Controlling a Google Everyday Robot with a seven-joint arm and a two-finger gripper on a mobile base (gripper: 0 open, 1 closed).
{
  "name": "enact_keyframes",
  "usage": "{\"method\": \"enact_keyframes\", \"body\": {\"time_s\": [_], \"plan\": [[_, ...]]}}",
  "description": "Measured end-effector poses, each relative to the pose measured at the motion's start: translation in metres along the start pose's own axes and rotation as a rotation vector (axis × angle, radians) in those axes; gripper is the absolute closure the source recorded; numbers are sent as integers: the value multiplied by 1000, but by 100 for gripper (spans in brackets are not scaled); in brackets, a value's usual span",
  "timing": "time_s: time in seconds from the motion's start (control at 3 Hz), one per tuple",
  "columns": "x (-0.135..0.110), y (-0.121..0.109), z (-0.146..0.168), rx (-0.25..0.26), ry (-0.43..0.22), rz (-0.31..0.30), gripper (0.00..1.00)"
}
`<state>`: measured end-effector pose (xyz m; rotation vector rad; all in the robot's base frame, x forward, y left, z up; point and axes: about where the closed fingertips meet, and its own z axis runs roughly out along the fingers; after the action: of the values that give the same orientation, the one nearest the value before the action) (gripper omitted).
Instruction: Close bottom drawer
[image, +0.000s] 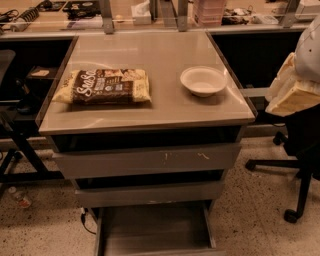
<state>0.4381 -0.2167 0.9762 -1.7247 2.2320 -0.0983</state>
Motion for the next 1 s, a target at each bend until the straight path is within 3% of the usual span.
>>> {"method": "enact_keyframes", "body": {"time_s": [0.33, 0.67, 1.0], "plan": [[0, 0, 0, 0, 0, 0, 89], [0, 0, 0, 0, 0, 0, 100], [7, 10, -1, -2, -28, 16, 100]]}}
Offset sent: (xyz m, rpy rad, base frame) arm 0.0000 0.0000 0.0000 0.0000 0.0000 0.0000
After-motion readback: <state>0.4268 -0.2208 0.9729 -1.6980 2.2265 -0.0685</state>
